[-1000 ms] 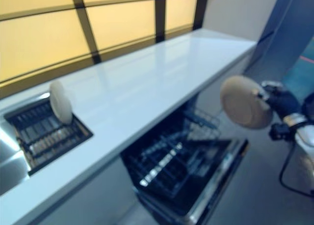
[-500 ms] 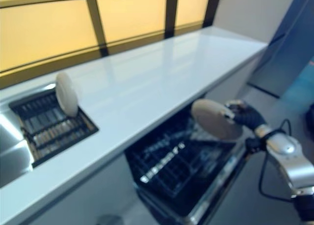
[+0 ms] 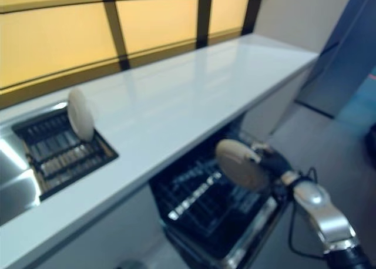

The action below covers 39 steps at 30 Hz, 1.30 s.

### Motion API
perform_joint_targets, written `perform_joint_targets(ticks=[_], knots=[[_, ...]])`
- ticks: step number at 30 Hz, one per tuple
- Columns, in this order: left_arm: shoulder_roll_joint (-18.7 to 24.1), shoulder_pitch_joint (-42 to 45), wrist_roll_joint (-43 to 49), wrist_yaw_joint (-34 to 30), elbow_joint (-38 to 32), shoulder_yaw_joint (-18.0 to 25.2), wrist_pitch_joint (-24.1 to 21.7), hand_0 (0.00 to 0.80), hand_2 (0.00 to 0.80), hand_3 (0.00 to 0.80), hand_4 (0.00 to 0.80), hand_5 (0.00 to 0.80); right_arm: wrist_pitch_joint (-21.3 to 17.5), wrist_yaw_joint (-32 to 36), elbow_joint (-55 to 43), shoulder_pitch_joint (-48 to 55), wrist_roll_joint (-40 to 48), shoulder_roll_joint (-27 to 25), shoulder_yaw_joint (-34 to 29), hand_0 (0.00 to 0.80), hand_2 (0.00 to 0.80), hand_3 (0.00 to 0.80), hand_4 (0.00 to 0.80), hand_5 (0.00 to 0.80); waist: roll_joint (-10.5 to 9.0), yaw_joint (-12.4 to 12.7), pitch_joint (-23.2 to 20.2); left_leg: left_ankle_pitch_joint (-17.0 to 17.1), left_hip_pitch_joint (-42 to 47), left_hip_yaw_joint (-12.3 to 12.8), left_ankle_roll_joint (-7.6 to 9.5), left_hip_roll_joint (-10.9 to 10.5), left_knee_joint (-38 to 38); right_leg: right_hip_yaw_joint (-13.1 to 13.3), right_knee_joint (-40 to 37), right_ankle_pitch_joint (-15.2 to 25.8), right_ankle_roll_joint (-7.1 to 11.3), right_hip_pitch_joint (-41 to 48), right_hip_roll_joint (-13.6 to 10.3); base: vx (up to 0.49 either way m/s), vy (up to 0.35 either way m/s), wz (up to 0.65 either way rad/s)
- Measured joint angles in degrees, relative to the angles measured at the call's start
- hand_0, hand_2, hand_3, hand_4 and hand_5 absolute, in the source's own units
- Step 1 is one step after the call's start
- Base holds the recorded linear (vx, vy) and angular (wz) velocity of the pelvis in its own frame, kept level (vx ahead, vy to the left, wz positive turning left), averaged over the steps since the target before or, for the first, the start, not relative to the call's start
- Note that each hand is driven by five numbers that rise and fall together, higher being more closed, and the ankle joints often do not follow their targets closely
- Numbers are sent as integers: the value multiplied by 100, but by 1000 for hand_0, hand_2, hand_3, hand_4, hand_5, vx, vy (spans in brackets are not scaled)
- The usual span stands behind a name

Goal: Take plates into dishwasher

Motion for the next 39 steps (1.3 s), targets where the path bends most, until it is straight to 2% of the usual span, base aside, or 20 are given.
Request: perform_joint_targets(ticks=[15,19,32,39], knots=[[-80,-7,-2,2,-207,-200,136,0,0,0,0,0,94,-409,-2,502,106,400,158,800,800,800,800,800,41,-20,10,0,79,27,0,3,-20,19,1,-2,1,40,-6,0,0,0],[-145,-3,-2,5,-216,-222,205,0,0,0,0,0,39,-407,-22,537,-195,563,316,800,800,800,800,800,42,-15,9,0,79,32,0,-1,-28,22,1,-2,1,43,-9,0,0,0],[-172,2,0,6,-216,-219,242,0,0,0,0,0,-157,-314,-406,543,-626,561,434,800,800,800,800,800,94,-11,-10,0,77,28,0,-1,-29,18,1,-3,3,33,-9,0,0,0],[-229,9,0,7,-217,-222,242,0,0,0,0,0,-250,-170,-406,552,-1349,548,582,800,800,800,800,800,135,-11,-20,0,76,29,0,-2,-32,18,1,-3,3,29,-9,0,0,0]])
